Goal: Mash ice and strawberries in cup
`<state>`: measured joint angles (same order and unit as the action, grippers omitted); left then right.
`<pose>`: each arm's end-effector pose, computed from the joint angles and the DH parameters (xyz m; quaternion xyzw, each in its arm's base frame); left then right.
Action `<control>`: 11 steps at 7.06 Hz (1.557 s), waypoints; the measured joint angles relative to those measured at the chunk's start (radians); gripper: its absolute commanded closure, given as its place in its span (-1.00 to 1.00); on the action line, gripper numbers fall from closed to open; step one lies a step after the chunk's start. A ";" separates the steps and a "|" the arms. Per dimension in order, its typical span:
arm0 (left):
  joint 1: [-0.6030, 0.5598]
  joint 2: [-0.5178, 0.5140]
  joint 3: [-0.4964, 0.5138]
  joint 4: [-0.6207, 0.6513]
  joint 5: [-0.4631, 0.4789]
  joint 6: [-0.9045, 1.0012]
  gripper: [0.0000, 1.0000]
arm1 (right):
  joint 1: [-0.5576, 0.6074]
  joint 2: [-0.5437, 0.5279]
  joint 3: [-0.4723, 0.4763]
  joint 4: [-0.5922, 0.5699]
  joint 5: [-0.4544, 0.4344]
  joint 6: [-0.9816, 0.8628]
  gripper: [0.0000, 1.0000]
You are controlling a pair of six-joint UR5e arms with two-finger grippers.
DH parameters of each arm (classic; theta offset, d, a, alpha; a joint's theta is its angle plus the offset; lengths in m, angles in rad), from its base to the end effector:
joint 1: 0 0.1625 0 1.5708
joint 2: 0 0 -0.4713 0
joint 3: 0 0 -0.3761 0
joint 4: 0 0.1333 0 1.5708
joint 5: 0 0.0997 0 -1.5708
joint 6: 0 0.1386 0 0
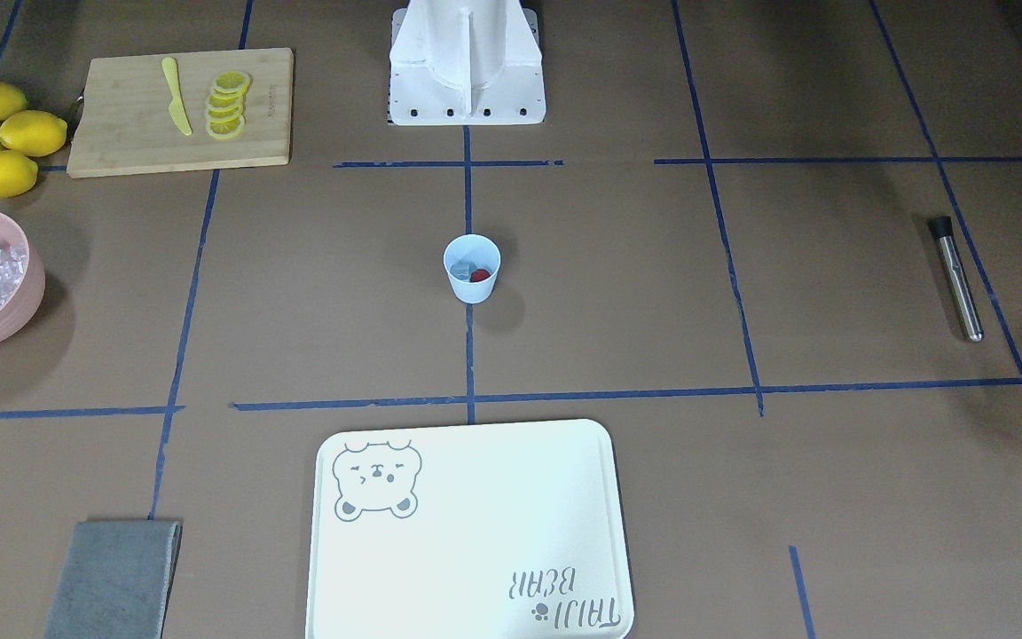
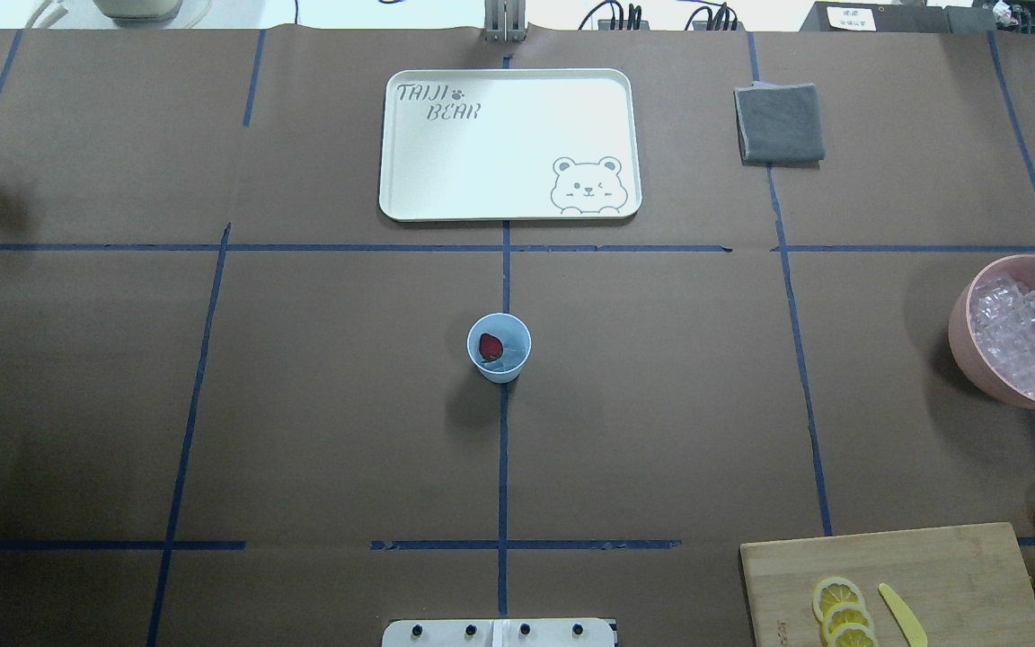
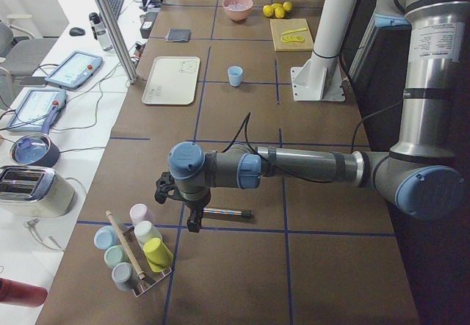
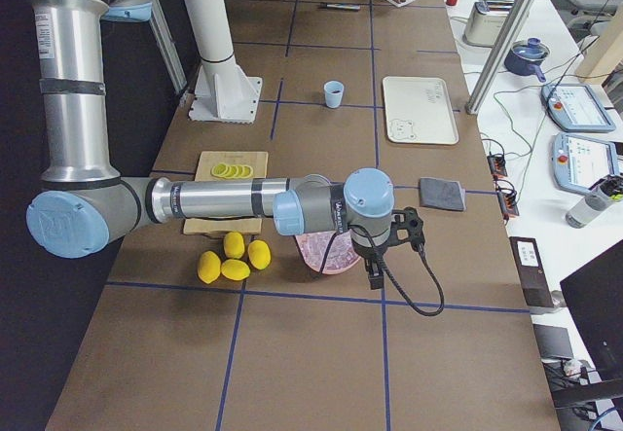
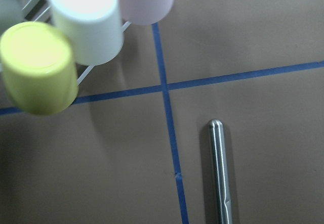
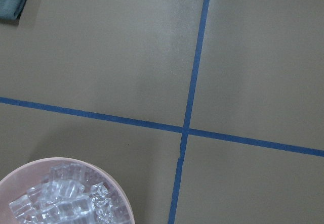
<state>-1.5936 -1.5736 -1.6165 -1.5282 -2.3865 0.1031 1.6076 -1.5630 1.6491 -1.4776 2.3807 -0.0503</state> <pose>-0.0432 -0.4764 0.7100 0.0277 0.3957 0.0380 0.9172 0.0511 -0.4920 0.6777 0.0993 -0.3884 -0.0415 0.9152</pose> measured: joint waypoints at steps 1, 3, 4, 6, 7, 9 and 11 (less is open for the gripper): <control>-0.004 0.002 0.008 0.001 0.000 -0.002 -1.00 | 0.000 -0.004 -0.003 -0.001 0.000 0.000 -0.99; -0.006 0.006 0.015 0.001 0.000 -0.009 -1.00 | 0.000 -0.015 -0.018 -0.002 0.000 0.000 -0.99; -0.006 0.009 0.016 -0.002 0.000 -0.011 -1.00 | 0.000 -0.021 -0.031 -0.003 0.003 0.000 -0.99; -0.006 0.013 0.018 -0.008 0.000 -0.012 -1.00 | 0.000 -0.026 -0.067 -0.008 0.022 -0.003 -0.99; -0.006 0.017 0.020 -0.008 0.000 -0.010 -1.00 | 0.000 -0.027 -0.075 -0.011 0.038 -0.003 -0.99; -0.006 0.021 0.021 -0.009 -0.001 -0.008 -1.00 | 0.001 -0.030 -0.078 -0.016 0.058 -0.001 -0.99; -0.006 0.025 0.021 -0.010 -0.002 -0.006 -1.00 | 0.001 -0.031 -0.078 -0.015 0.060 0.000 -0.99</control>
<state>-1.6000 -1.5486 -1.5954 -1.5384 -2.3882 0.0975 1.6091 -1.5937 1.5708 -1.4926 2.4408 -0.0507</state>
